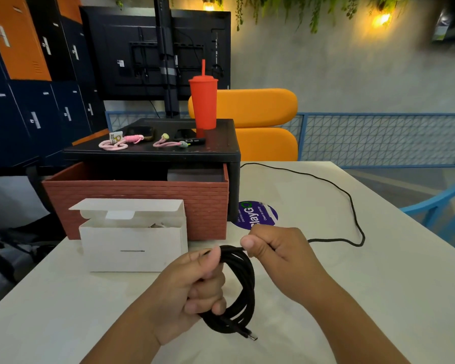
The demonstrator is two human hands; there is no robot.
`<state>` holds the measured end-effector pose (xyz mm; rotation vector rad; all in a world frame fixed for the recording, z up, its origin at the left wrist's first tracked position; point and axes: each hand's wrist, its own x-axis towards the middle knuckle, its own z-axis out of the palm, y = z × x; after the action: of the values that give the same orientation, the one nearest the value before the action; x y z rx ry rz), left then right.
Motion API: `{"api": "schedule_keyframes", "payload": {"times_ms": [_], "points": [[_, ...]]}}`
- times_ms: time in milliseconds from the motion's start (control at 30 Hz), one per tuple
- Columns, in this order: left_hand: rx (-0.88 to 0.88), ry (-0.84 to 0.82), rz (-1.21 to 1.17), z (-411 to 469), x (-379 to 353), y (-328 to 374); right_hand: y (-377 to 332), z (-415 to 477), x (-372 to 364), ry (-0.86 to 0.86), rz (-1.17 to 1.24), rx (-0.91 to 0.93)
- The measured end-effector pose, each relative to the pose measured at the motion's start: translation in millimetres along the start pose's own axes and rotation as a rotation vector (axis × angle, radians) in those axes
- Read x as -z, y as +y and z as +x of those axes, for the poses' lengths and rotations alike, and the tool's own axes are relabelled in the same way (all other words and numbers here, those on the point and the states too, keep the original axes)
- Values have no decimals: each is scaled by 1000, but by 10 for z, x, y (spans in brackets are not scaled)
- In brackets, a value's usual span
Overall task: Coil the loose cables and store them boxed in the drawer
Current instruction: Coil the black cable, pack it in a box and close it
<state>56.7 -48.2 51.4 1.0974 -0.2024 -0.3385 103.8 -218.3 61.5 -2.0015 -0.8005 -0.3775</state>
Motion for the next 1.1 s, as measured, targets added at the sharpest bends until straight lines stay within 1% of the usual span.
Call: {"api": "schedule_keyframes", "payload": {"times_ms": [100, 233, 300, 400, 433, 467, 500, 533, 567, 600, 700, 800, 833, 900, 967, 1000, 1067, 1100], "points": [[-15, 27, -110, 3, 12, 33, 45, -1, 9, 4, -49, -76], [-94, 63, -312, 38, 86, 47, 153, -12, 32, -33, -102, -175], [-173, 33, -401, 50, 124, 55, 200, -13, 24, -84, -167, -227], [-327, 78, -424, 56, 140, 77, 218, -25, -29, -187, -228, -260], [-358, 45, -456, 74, 179, 72, 209, -34, -51, -211, -241, -254], [-372, -43, -499, 102, 232, 57, 194, -39, -72, -227, -250, -249], [-344, -146, -556, 125, 256, 58, 180, -41, -87, -235, -253, -251], [-307, -143, -583, 106, 257, 73, 170, -39, -99, -240, -255, -257], [-263, -42, -549, 52, 292, 84, 161, -33, -106, -241, -268, -266], [-274, 22, -496, 19, 344, 43, 160, -26, -113, -239, -296, -278], [-332, -71, -421, -28, 357, -65, 192, 1, -97, -168, -405, -315], [-256, -106, -360, 13, 181, -46, 212, 36, -50, -69, -444, -326], [-249, -167, -339, 73, 158, -30, 212, 46, -39, -48, -444, -334], [-199, -175, -327, 112, 203, -53, 211, 56, -33, -25, -449, -352], [-169, -291, -377, 118, 224, -55, 206, 53, -45, -38, -470, -368], [-169, -307, -383, 115, 211, -38, 204, 50, -58, -44, -473, -376], [-200, -232, -325, 107, 244, 3, 205, 47, -68, -42, -481, -379], [-217, -242, -322, 99, 232, 17, 206, 44, -67, -36, -487, -374]]}}
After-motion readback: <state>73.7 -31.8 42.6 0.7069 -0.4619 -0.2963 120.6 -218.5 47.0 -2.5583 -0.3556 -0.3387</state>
